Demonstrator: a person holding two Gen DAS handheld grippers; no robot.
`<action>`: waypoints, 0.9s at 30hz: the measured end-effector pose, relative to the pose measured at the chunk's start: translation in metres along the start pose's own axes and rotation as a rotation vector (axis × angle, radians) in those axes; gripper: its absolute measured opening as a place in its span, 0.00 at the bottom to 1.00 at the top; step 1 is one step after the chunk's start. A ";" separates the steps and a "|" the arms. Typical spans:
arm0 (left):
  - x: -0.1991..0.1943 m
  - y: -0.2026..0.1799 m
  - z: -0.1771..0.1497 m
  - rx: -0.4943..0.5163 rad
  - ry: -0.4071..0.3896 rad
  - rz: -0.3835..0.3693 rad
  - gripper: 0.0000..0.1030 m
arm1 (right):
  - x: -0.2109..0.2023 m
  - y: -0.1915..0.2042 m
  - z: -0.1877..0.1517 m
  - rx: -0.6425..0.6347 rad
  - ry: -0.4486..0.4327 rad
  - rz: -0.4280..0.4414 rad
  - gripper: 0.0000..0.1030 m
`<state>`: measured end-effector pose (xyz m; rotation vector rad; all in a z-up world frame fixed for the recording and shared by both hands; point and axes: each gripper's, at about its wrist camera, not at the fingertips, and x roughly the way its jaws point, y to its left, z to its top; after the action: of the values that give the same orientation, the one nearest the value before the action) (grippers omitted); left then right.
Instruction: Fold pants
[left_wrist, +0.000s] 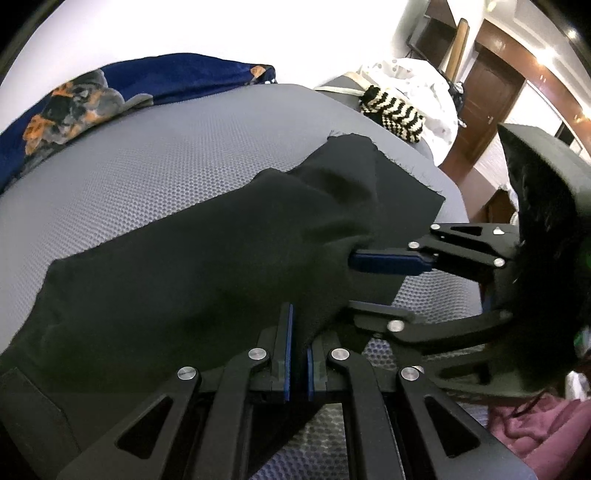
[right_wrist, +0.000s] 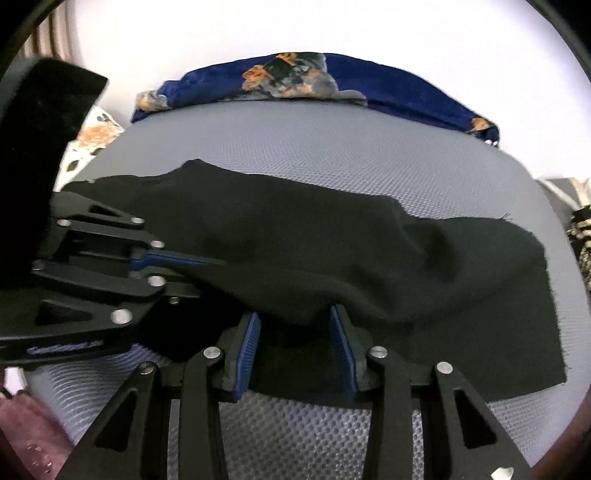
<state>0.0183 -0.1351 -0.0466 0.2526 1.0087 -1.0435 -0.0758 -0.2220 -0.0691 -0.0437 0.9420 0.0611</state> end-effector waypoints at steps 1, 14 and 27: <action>-0.001 0.000 0.000 -0.001 -0.005 0.003 0.06 | 0.001 0.003 0.000 -0.018 -0.005 -0.034 0.33; -0.003 -0.008 -0.008 0.034 -0.019 -0.005 0.06 | 0.002 -0.074 0.008 0.235 -0.050 -0.349 0.39; -0.002 0.005 -0.013 -0.002 -0.019 0.018 0.04 | -0.011 -0.081 0.023 0.195 -0.124 -0.557 0.38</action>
<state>0.0144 -0.1235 -0.0538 0.2496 0.9890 -1.0265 -0.0580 -0.3017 -0.0459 -0.1189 0.7810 -0.5375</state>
